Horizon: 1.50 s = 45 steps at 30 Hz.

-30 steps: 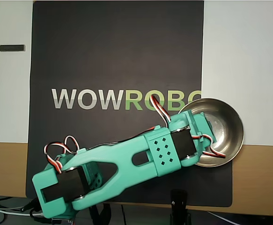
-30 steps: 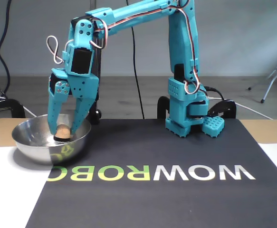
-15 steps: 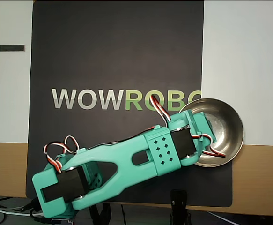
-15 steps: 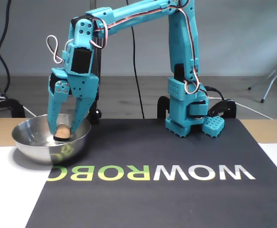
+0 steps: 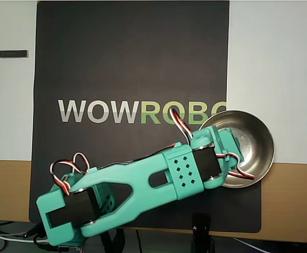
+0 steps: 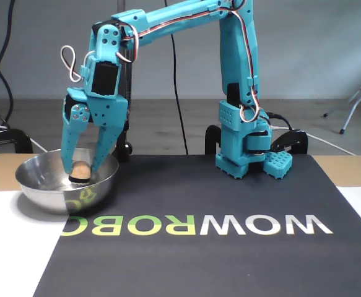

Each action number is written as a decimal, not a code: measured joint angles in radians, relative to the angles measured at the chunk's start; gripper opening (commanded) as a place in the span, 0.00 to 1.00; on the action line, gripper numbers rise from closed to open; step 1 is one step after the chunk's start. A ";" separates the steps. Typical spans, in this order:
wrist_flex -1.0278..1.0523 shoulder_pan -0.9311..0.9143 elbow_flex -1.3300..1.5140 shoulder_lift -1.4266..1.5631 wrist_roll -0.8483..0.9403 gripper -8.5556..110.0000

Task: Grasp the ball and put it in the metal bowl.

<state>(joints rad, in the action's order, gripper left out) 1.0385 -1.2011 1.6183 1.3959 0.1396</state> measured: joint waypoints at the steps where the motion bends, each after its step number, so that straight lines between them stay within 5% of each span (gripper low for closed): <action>1: 0.000 0.000 0.000 0.000 0.000 0.46; 45: 0.000 -0.003 -0.025 0.000 0.000 0.46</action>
<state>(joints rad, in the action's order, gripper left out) 1.0385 -1.2042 1.5938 1.3959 0.1396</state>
